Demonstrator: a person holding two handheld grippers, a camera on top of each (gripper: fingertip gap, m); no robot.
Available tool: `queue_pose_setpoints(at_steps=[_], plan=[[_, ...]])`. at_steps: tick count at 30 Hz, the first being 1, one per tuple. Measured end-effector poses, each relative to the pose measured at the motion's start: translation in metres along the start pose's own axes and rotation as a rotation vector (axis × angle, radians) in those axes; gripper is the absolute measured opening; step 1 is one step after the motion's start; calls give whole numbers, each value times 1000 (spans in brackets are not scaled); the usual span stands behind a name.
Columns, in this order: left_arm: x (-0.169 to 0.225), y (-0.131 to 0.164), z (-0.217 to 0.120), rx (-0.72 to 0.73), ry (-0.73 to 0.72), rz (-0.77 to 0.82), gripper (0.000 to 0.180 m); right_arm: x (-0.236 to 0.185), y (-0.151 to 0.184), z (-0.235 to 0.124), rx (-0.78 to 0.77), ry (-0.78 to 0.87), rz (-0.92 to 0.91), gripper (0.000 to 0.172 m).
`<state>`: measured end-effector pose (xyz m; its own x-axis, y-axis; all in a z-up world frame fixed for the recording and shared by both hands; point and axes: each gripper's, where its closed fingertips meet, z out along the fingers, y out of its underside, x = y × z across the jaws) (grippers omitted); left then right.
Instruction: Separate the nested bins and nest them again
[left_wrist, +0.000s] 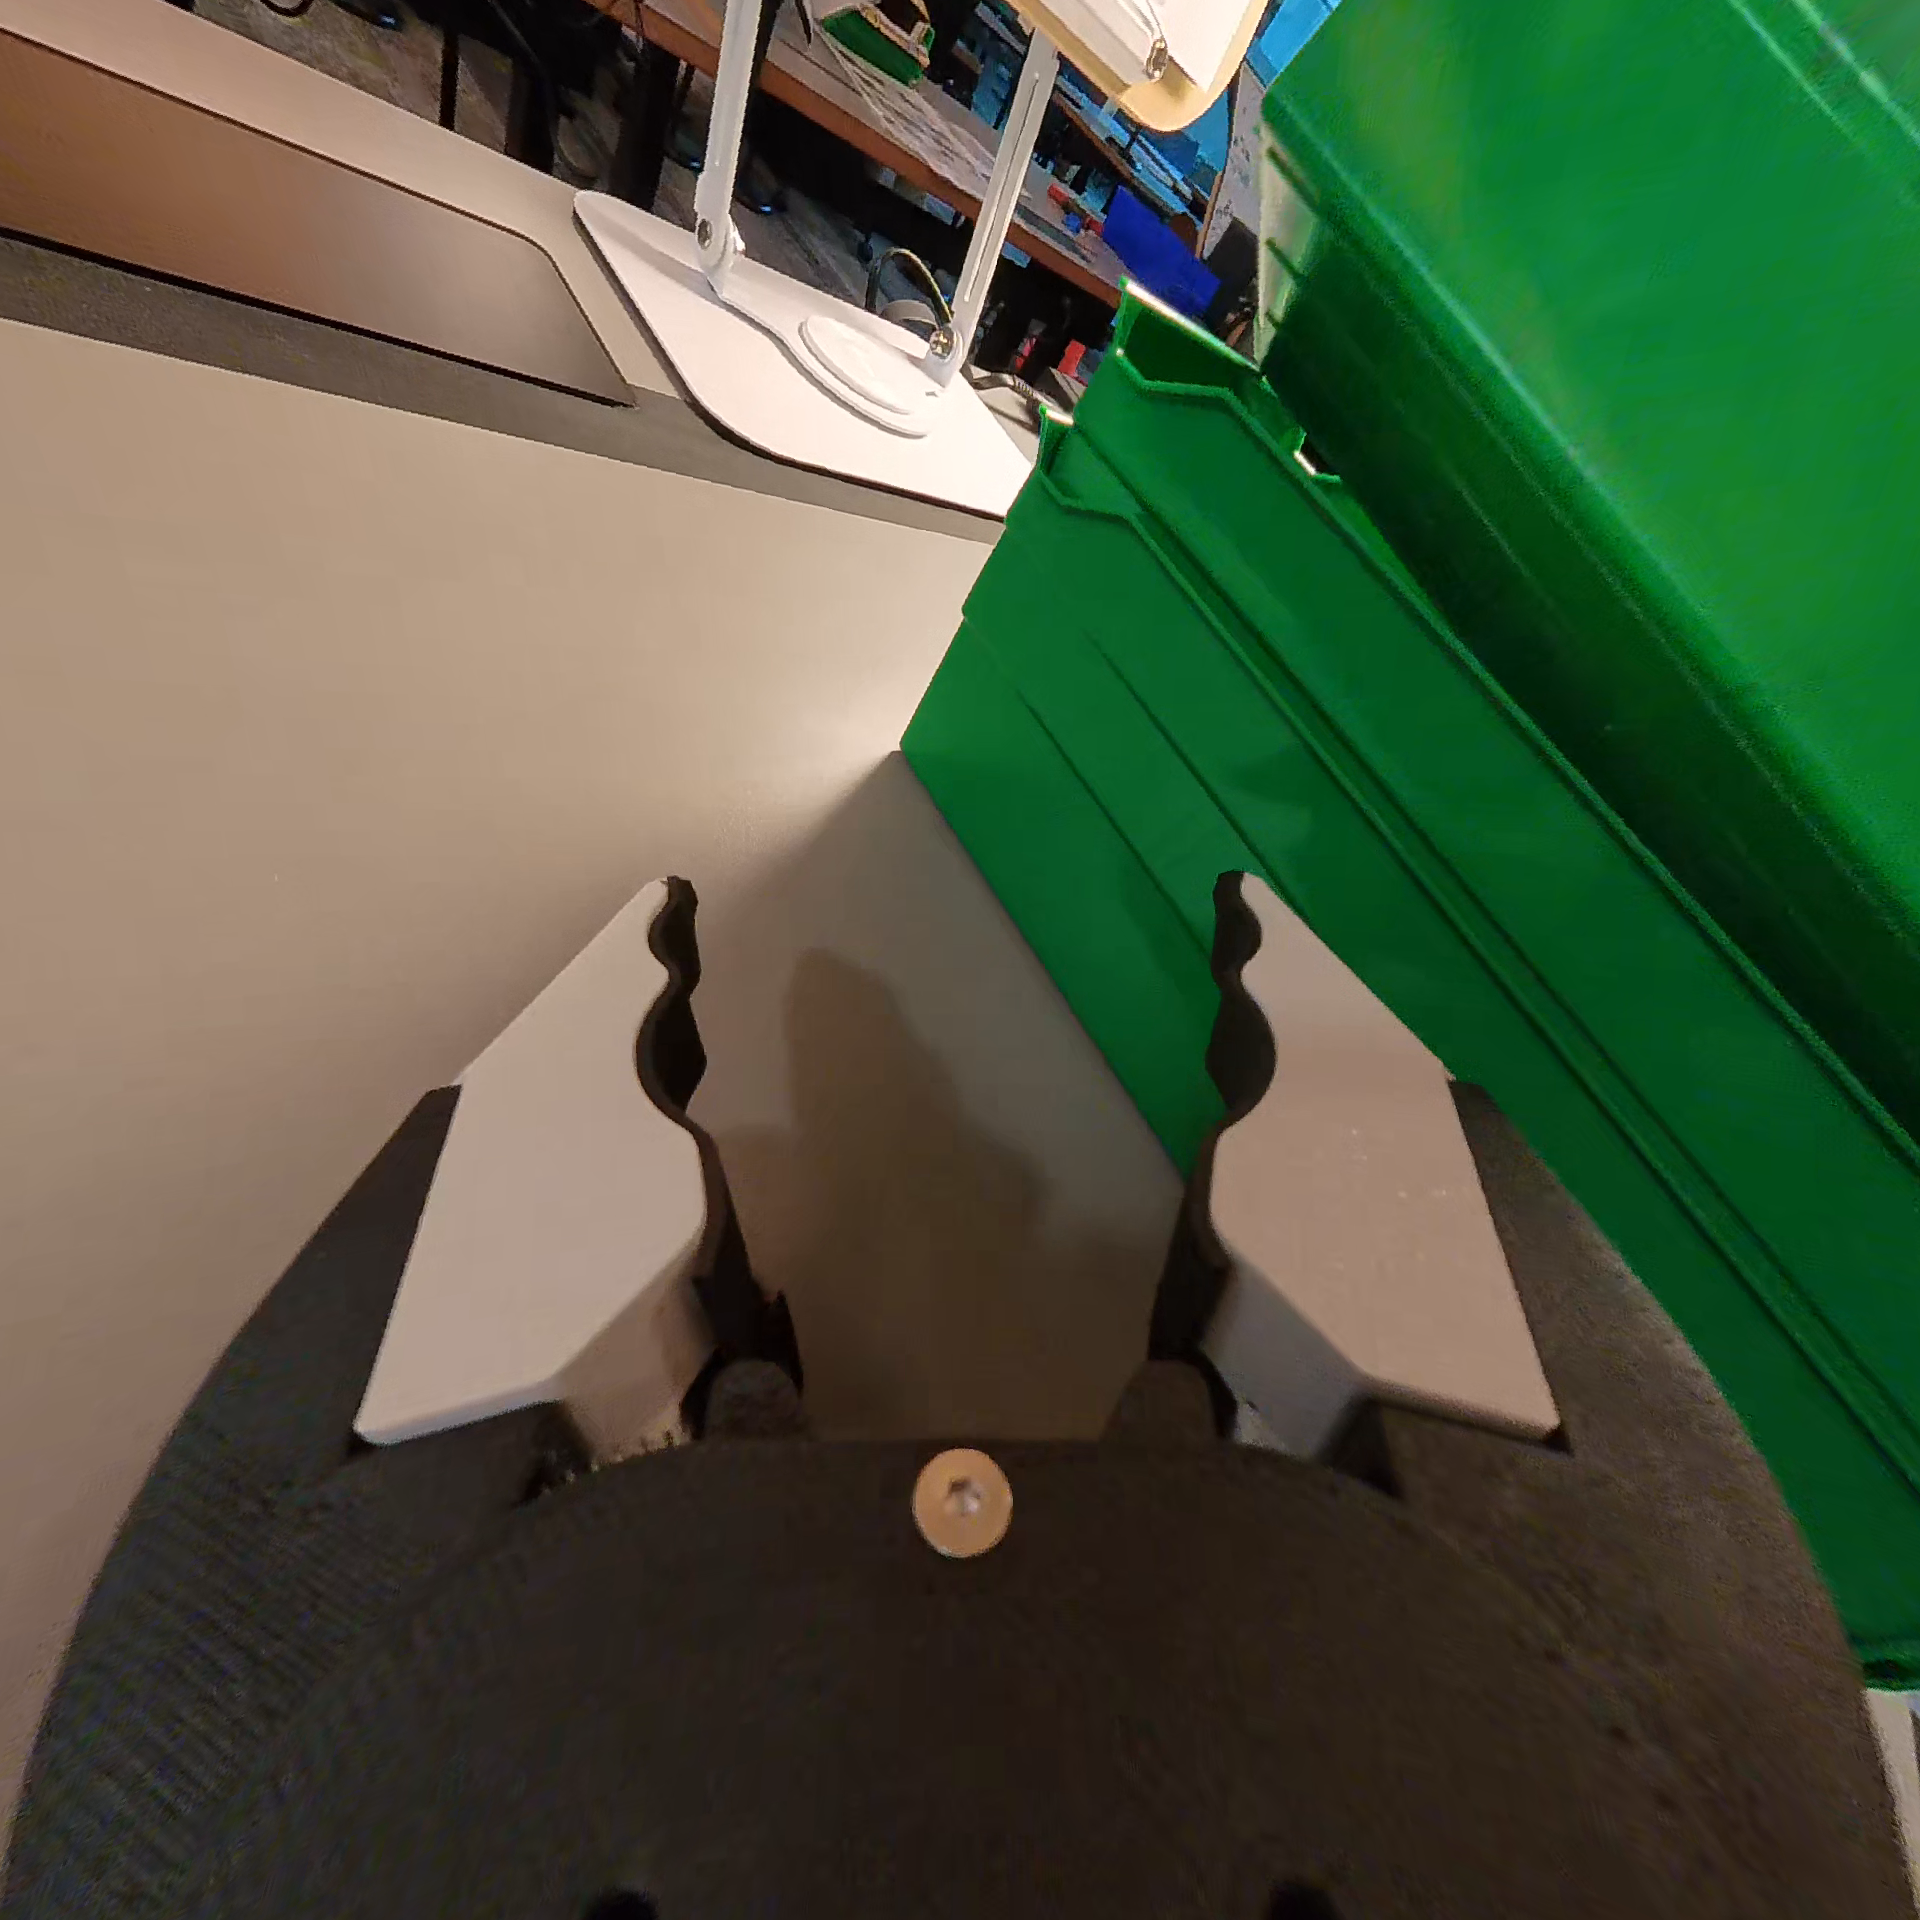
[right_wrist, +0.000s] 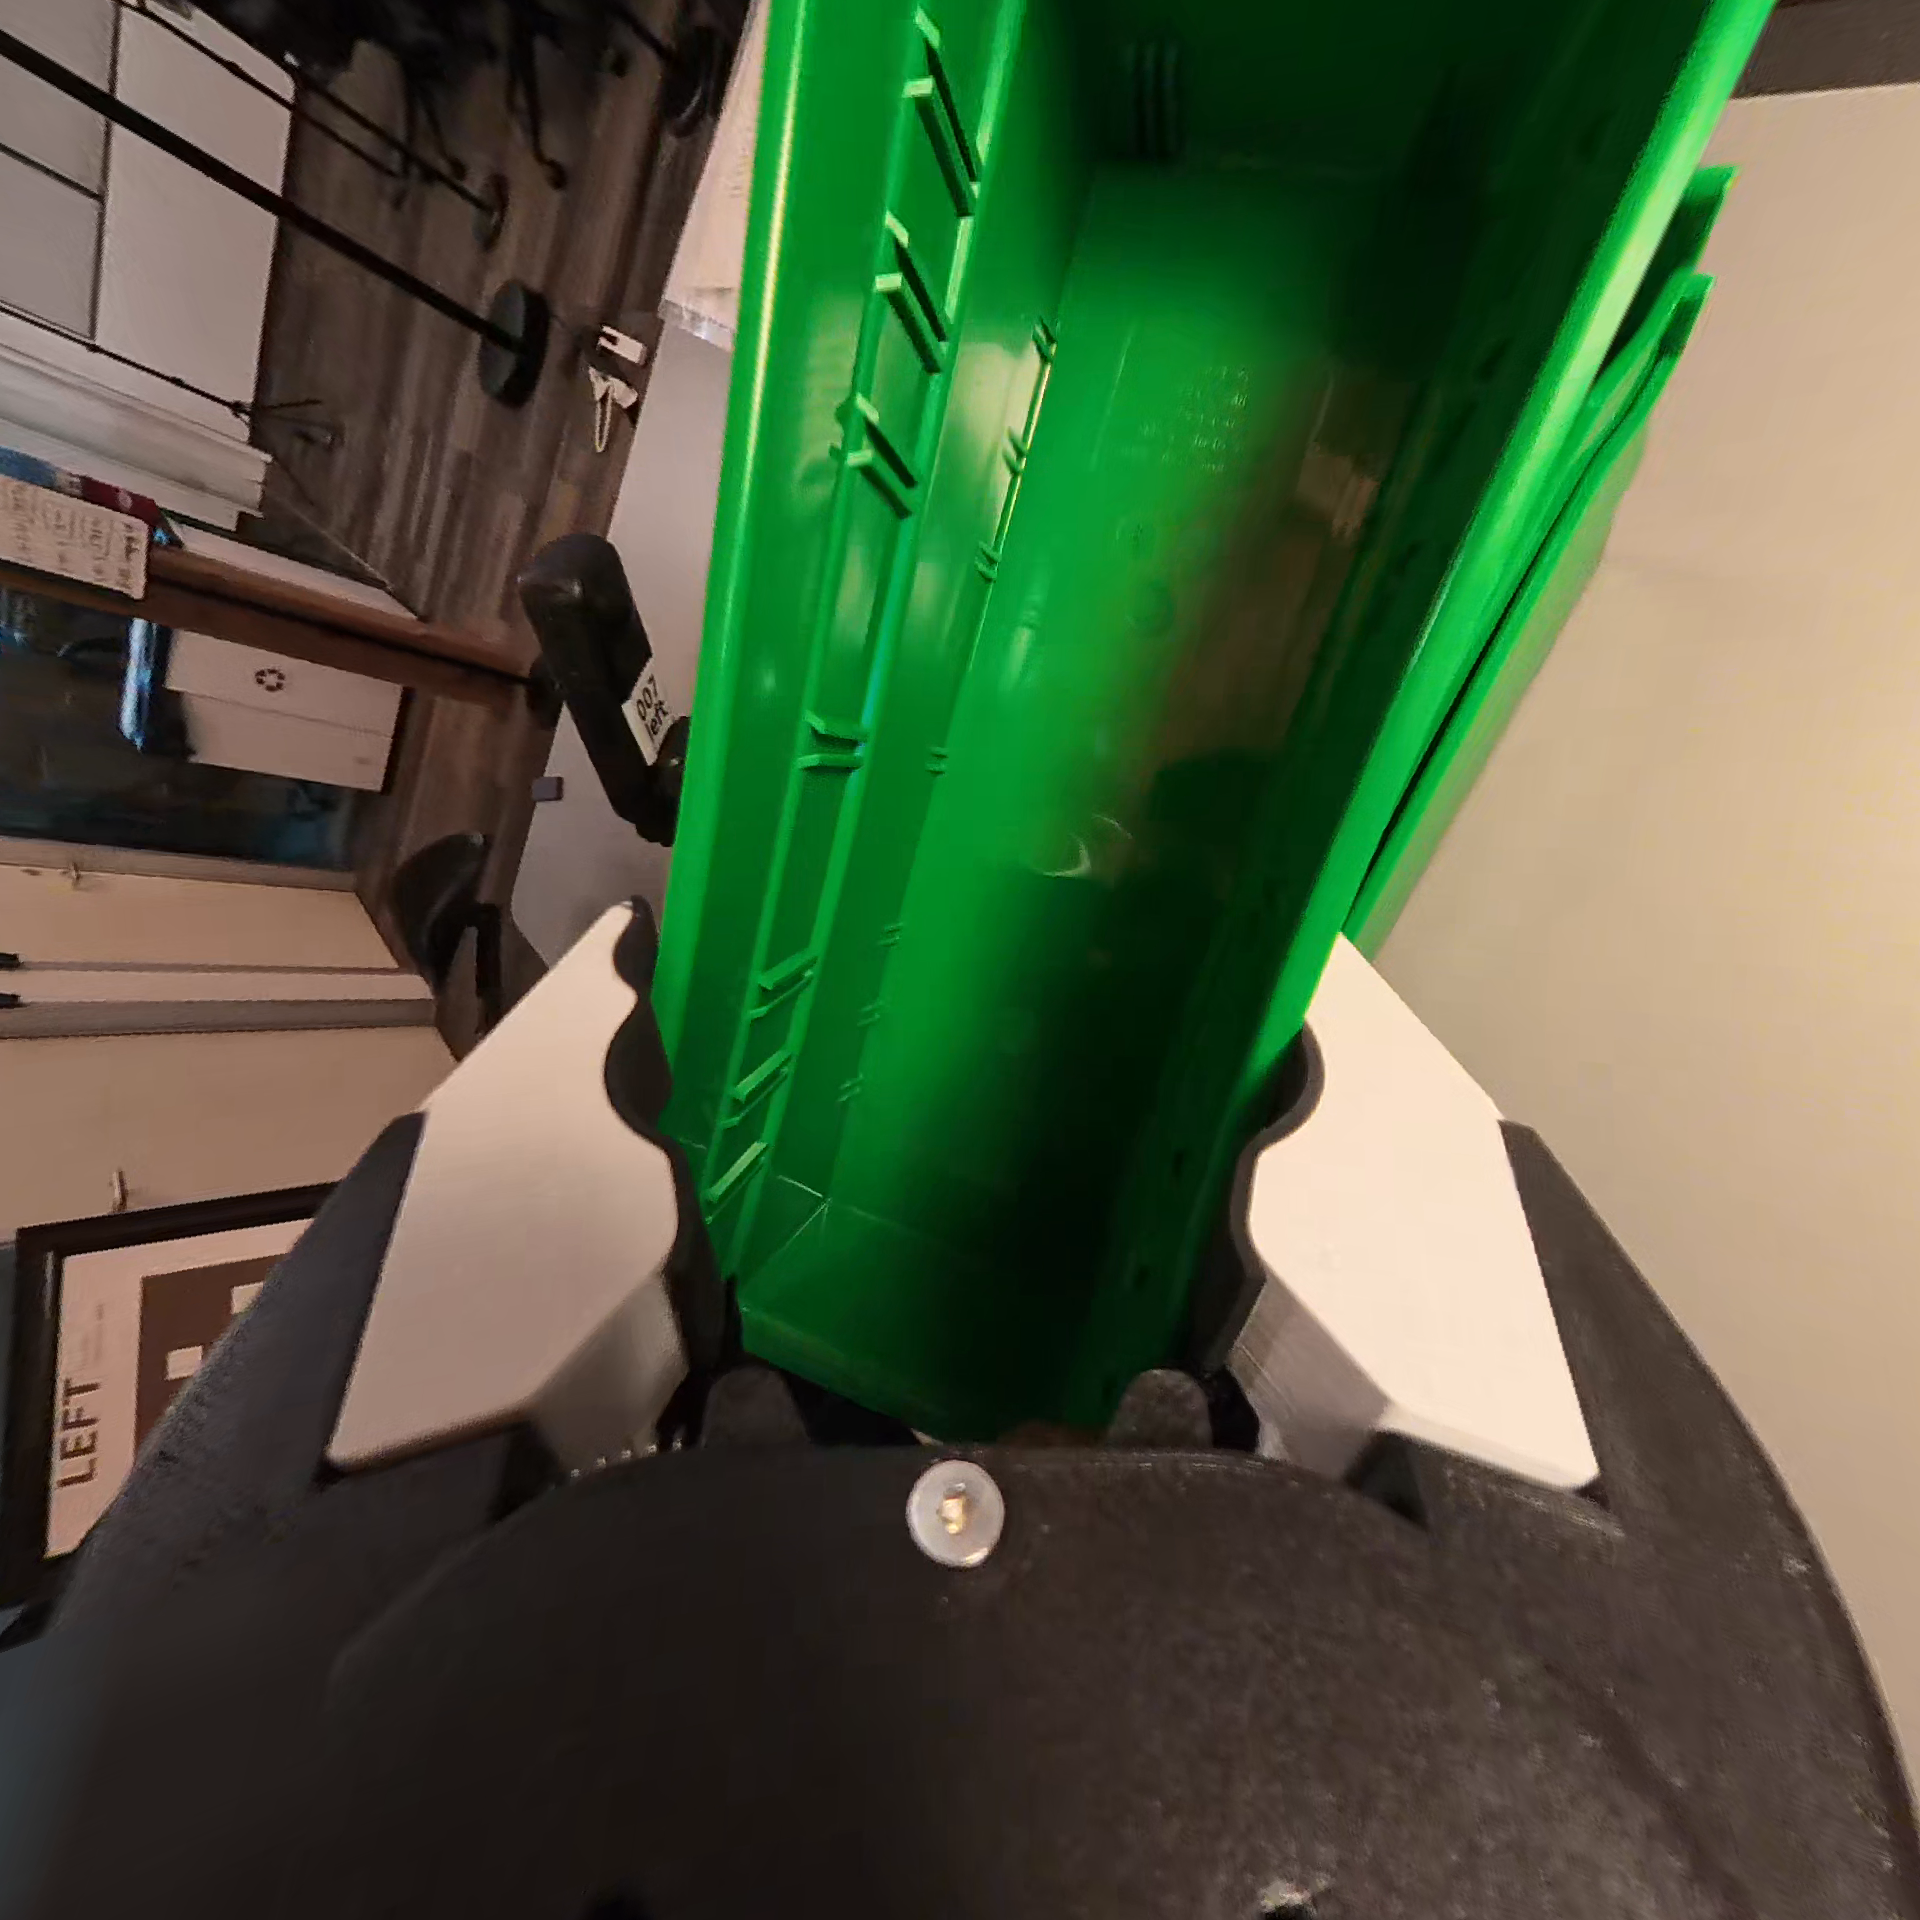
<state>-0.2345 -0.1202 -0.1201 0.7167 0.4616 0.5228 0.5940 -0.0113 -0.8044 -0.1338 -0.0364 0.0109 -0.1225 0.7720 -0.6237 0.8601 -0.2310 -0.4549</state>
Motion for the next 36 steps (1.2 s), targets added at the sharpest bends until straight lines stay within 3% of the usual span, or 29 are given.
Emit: queue_pose_setpoints(at_steps=[16,28,36], plan=[[0,-1,-2,9,9,-11,98,14,10,30,-76,430,-147,122],[1,1,-1,-1,10,0,99,13,20,34,-99,379,-129,121],[2,1,-1,-1,16,-2,99,23,21,47,-68,382,-139,135]])
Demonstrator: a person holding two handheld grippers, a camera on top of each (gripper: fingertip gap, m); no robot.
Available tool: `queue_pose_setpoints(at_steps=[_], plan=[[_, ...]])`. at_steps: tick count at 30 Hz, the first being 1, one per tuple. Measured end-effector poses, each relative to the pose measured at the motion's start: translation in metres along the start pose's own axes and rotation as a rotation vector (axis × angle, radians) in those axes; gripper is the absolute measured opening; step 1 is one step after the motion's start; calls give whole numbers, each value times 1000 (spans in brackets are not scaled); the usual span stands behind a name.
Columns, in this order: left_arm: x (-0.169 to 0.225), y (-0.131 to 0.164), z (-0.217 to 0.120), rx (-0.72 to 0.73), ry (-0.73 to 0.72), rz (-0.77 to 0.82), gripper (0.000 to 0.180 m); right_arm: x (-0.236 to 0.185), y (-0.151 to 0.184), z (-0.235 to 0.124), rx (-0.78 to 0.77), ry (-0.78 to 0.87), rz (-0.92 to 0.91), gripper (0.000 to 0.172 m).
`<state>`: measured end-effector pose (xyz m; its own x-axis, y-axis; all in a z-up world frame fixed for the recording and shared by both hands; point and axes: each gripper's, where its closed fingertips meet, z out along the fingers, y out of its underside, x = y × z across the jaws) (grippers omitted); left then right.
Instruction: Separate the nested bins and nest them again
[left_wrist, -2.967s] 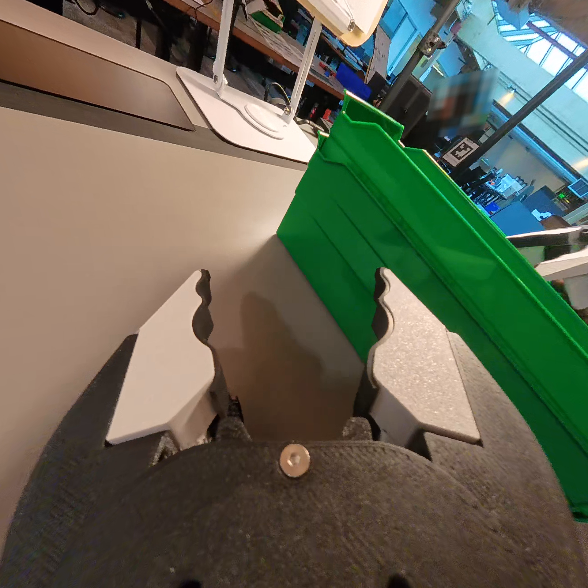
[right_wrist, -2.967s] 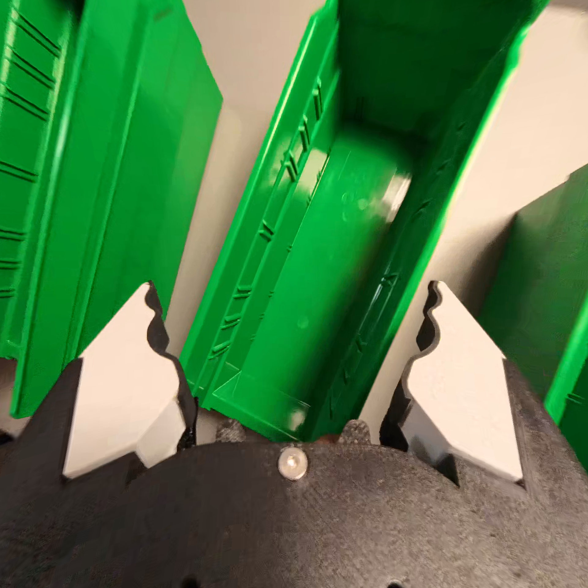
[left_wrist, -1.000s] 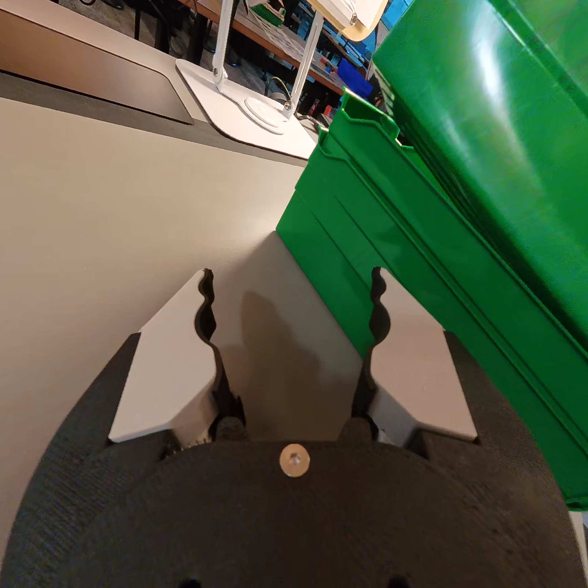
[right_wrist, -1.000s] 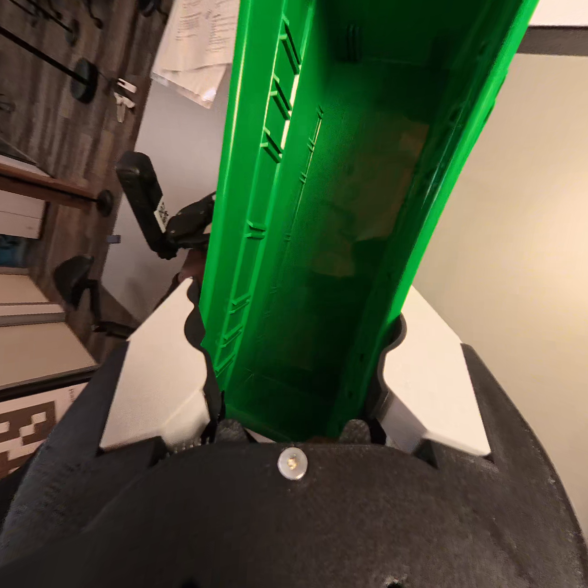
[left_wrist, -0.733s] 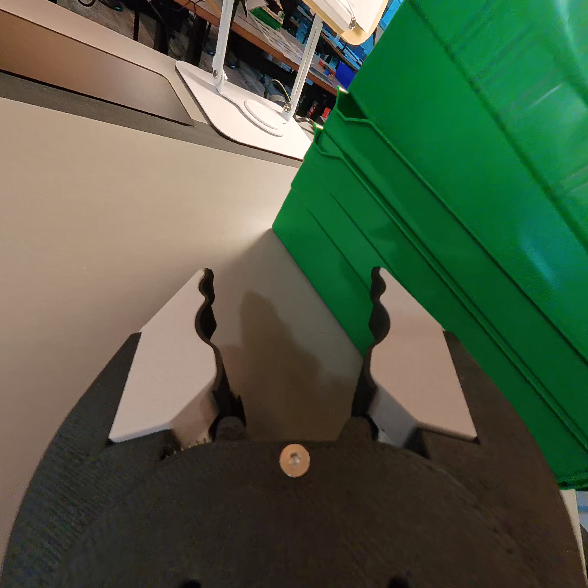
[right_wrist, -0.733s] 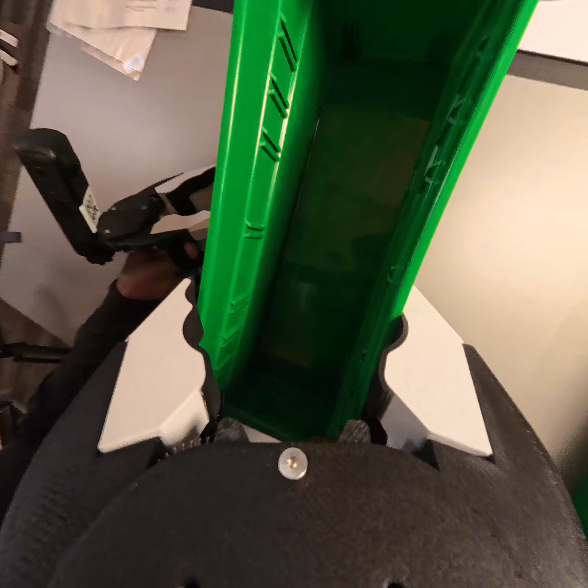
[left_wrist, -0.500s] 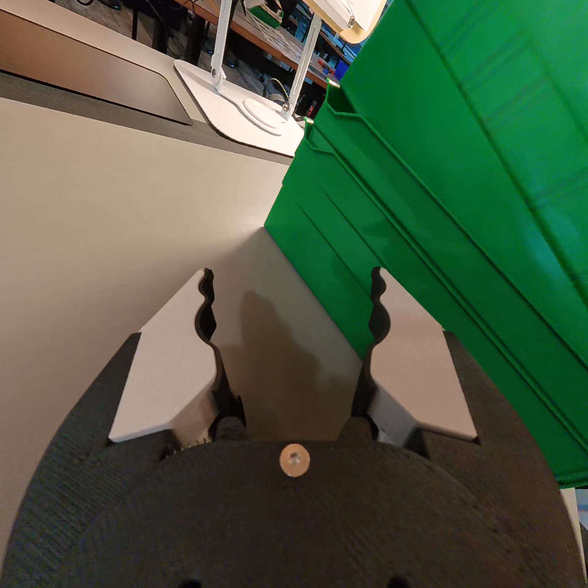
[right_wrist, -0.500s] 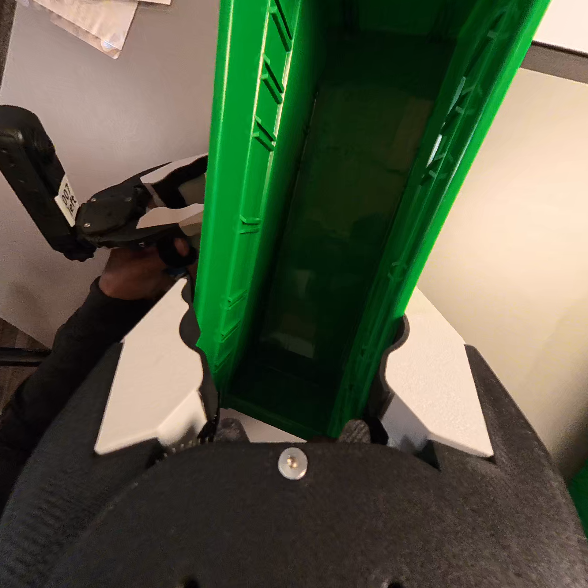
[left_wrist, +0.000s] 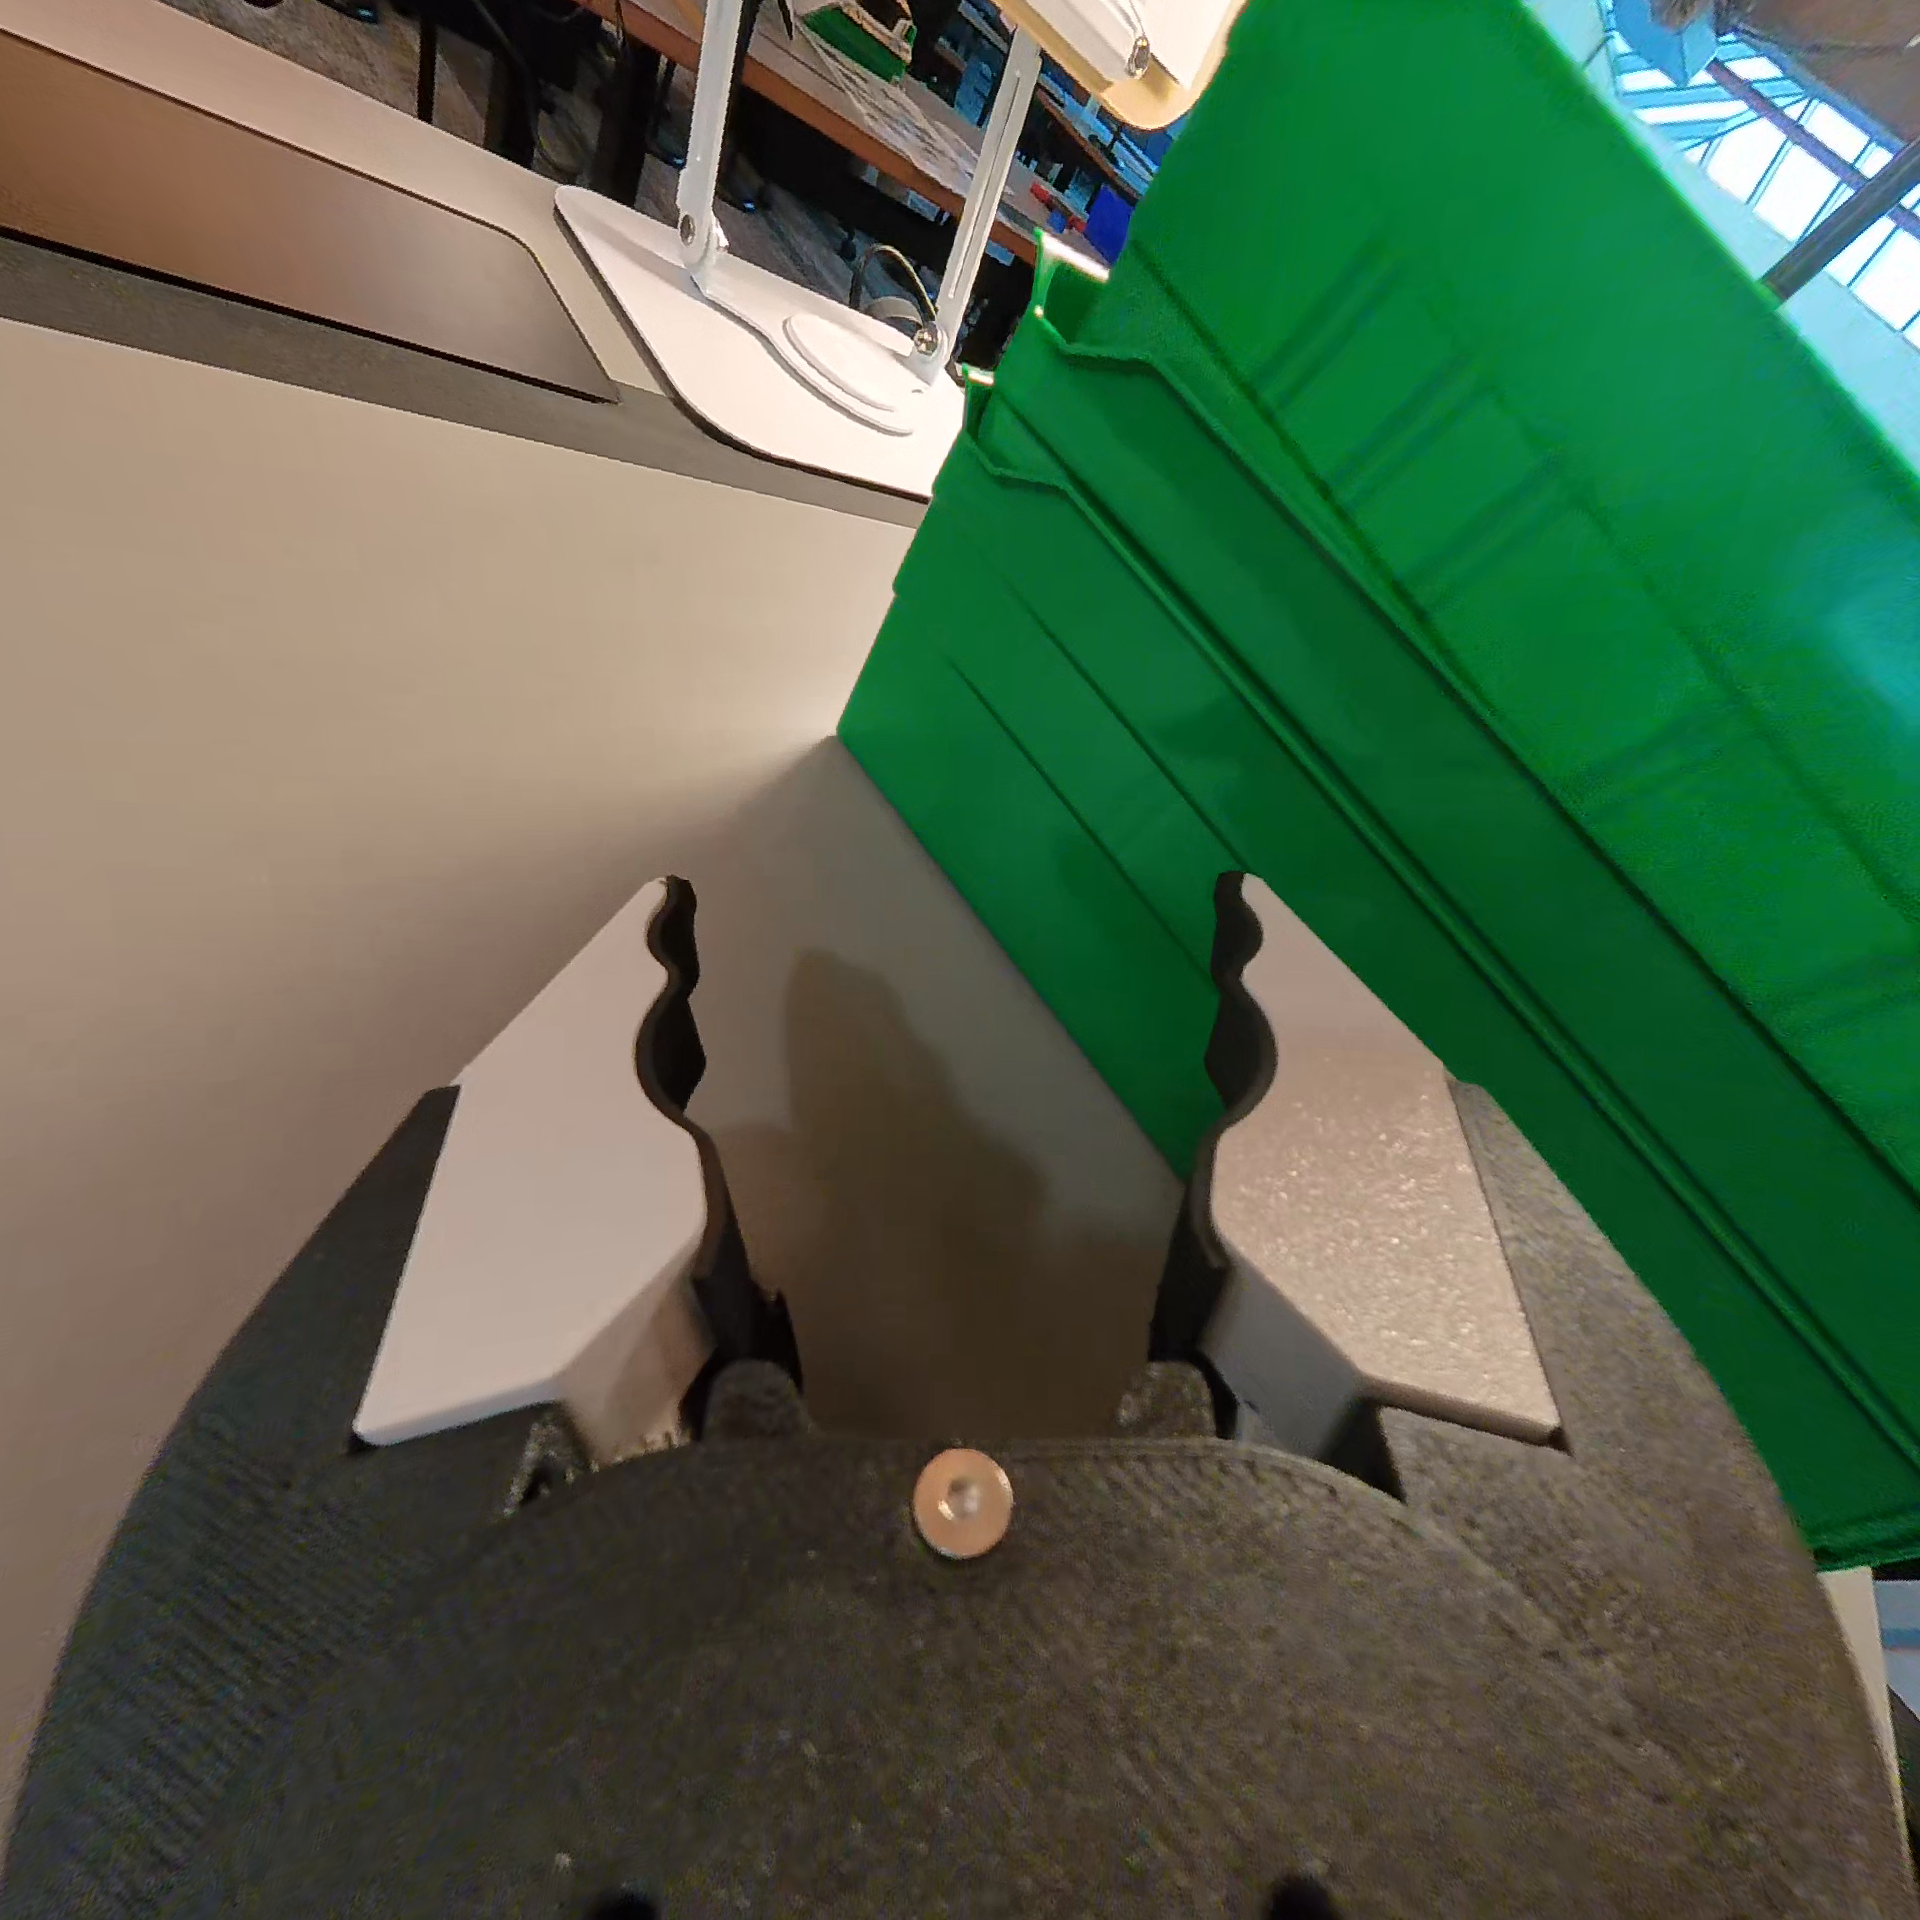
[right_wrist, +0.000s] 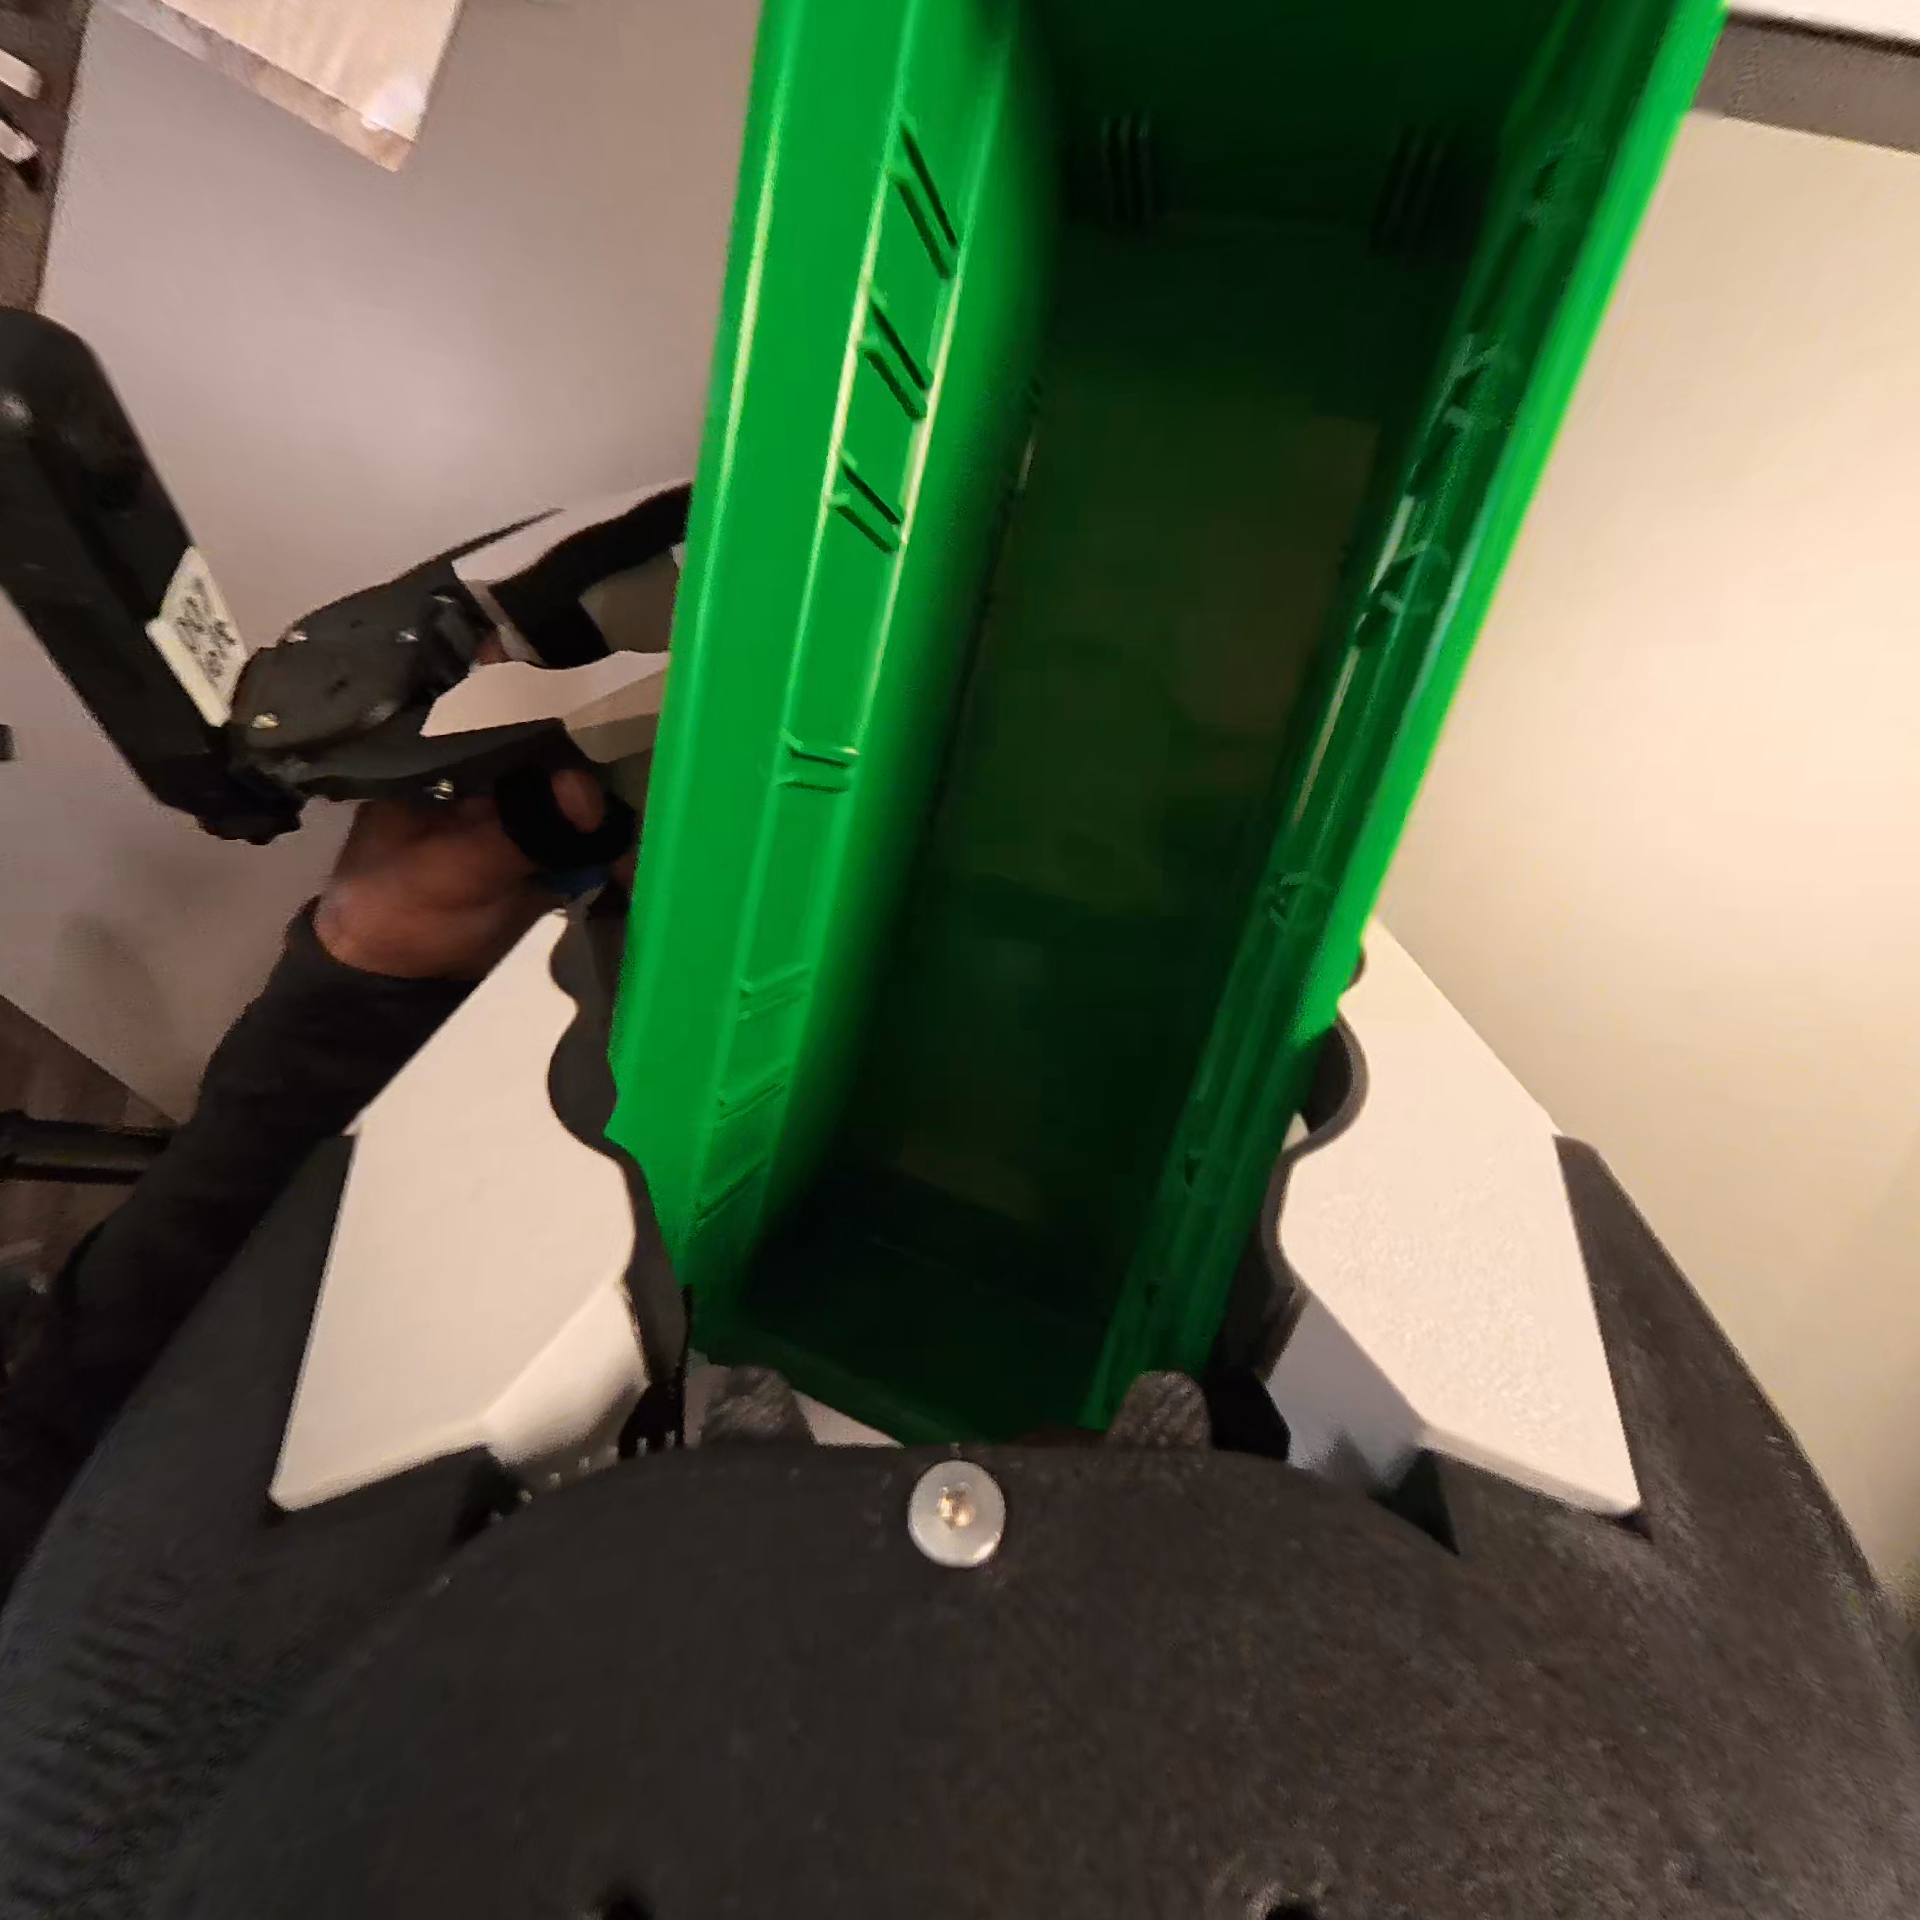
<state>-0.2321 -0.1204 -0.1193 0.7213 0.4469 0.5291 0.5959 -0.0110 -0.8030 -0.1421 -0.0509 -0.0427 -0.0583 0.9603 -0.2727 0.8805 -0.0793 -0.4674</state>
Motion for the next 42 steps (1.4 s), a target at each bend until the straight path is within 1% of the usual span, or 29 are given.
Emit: queue_pose_setpoints(at_steps=[4,8,10,12,14,16,18,21,23,25,27,29,32,34,36,39,42], plan=[[2,1,0,-3,6,8,101,-11,-1,-9,39,-86,-6,137],[9,0,1,10,55,-22,101,-10,4,-21,83,-137,-25,131],[20,2,3,9,111,-53,102,-3,7,-20,83,-141,-23,127],[30,4,5,13,144,-48,102,3,7,-16,88,-158,-4,123],[37,5,6,18,160,-31,101,2,12,-5,66,-189,4,122],[38,4,6,35,160,-33,94,-1,15,0,67,-236,29,121],[38,5,6,28,166,-45,95,-1,15,0,77,-252,26,121],[37,5,7,23,168,-59,96,-5,15,-13,124,-294,10,122],[37,5,7,27,167,-57,96,-5,18,-31,174,-332,-2,121],[40,5,8,28,174,-62,94,5,25,-53,225,-342,-15,121],[43,8,10,11,183,-54,95,31,34,-77,282,-309,-16,121],[44,10,10,5,183,-35,98,75,43,-103,340,-227,7,121],[41,8,8,11,180,-46,101,173,64,-143,395,19,63,124],[39,6,7,19,180,-63,100,233,85,-162,380,161,111,129],[38,6,7,20,180,-70,100,271,108,-166,322,220,148,135],[38,7,8,14,180,-67,100,297,134,-154,208,255,149,143],[37,7,7,16,178,-75,100,311,143,-142,135,273,147,151]])
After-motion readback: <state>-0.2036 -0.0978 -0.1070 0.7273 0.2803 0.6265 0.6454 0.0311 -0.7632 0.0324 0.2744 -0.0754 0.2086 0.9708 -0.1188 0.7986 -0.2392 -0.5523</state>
